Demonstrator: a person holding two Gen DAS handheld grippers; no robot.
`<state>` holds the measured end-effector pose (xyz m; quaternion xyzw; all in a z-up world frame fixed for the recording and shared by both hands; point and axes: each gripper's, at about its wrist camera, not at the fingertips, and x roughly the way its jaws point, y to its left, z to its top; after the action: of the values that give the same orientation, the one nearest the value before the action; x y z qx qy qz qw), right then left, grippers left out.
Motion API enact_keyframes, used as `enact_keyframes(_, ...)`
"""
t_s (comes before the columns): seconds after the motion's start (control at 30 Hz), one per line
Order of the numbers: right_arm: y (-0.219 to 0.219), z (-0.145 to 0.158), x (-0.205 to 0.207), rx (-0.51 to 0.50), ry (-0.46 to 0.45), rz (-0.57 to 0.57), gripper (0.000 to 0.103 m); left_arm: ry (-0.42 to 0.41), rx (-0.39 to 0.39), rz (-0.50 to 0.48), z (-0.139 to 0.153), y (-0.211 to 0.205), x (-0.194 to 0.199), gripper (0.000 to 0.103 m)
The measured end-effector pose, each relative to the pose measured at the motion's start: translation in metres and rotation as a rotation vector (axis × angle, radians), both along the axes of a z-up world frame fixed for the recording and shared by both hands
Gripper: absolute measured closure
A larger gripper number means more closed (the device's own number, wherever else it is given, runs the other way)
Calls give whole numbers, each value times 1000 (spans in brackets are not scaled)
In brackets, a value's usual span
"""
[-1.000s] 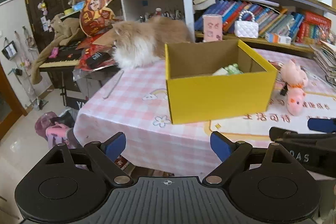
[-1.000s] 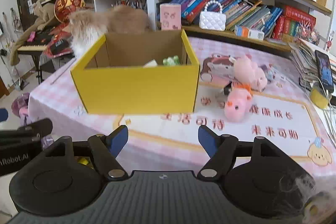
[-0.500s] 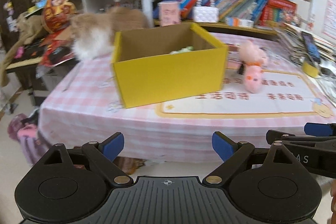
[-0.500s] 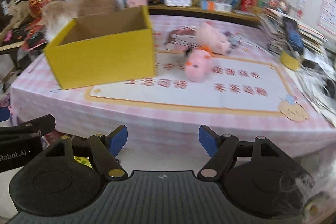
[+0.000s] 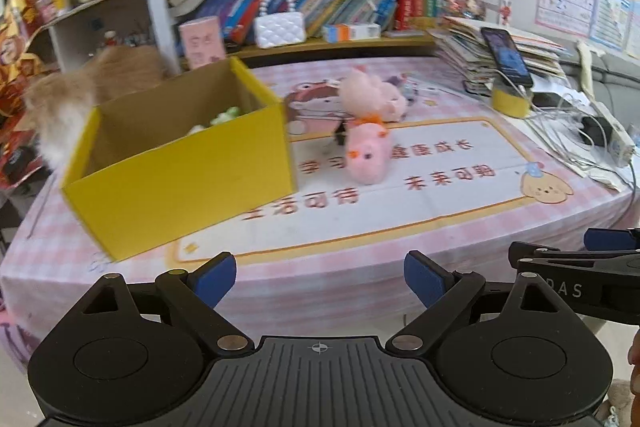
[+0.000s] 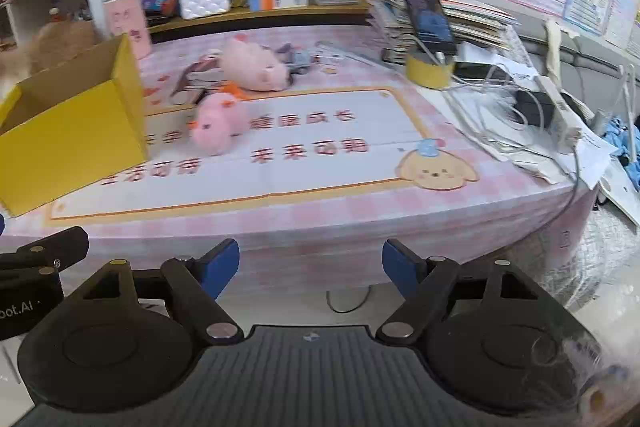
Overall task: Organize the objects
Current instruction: 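Withdraw both open tools from the box toward the pink plush pigs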
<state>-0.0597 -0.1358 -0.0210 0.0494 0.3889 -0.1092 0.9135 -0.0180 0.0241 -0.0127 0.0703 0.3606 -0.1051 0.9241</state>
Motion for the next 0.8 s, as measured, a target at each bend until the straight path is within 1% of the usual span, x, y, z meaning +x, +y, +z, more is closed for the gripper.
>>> enact_keyframes(0.1, -15, -2, 9, 6, 12, -3, 25, 13, 2, -9, -1, -16, 10, 10)
enact_keyframes(0.27, -35, -4, 30, 9, 30, 45, 25, 44, -9, 12, -5, -36, 27, 10)
enact_keyframes(0.6, -74, -9, 81, 55, 54, 127, 26, 79, -25, 104, -12, -66, 65, 10)
enact_keyframes(0.67, -80, -11, 92, 64, 50, 152, 28, 79, -31, 130, -12, -71, 73, 10)
enact_keyframes(0.8, -87, -10, 111, 79, 30, 197, 28, 94, -71, 171, -11, -76, 90, 11)
